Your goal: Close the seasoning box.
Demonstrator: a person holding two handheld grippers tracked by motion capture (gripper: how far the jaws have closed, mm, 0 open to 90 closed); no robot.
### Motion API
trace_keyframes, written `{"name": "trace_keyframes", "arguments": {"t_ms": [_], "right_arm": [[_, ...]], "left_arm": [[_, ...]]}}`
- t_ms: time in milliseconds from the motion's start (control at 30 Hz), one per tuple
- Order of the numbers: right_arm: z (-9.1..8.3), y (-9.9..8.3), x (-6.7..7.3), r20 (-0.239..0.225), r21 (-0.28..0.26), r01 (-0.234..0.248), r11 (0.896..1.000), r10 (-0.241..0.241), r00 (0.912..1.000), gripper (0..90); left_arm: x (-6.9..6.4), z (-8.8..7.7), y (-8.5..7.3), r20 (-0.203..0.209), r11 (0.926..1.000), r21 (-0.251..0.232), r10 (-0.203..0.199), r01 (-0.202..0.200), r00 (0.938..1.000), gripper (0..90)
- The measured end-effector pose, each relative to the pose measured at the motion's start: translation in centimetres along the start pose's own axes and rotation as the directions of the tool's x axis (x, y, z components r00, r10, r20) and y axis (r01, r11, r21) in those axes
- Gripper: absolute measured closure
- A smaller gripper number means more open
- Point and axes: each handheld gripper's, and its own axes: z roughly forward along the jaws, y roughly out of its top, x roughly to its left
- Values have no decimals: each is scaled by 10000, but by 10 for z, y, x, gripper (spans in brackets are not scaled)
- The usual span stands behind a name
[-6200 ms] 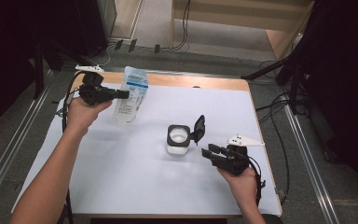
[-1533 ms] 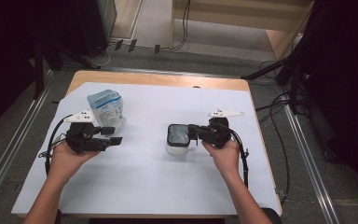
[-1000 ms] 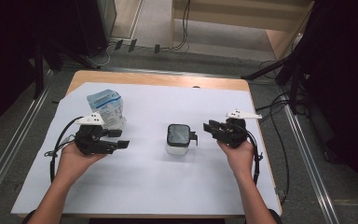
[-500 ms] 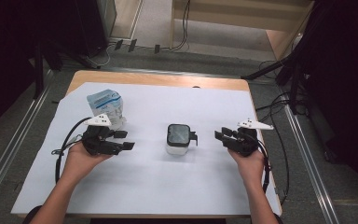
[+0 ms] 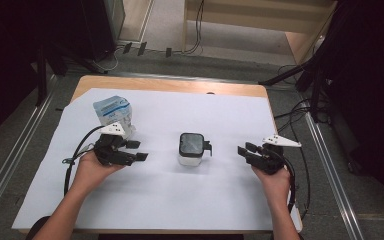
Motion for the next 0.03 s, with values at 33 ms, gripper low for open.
{"name": "trace_keyframes", "arguments": {"t_ms": [33], "right_arm": [[0,0,0,-1,-17,21,10000,-21,10000,581]], "left_arm": [[1,1,0,-62,10000,10,34,-34,10000,388]]}}
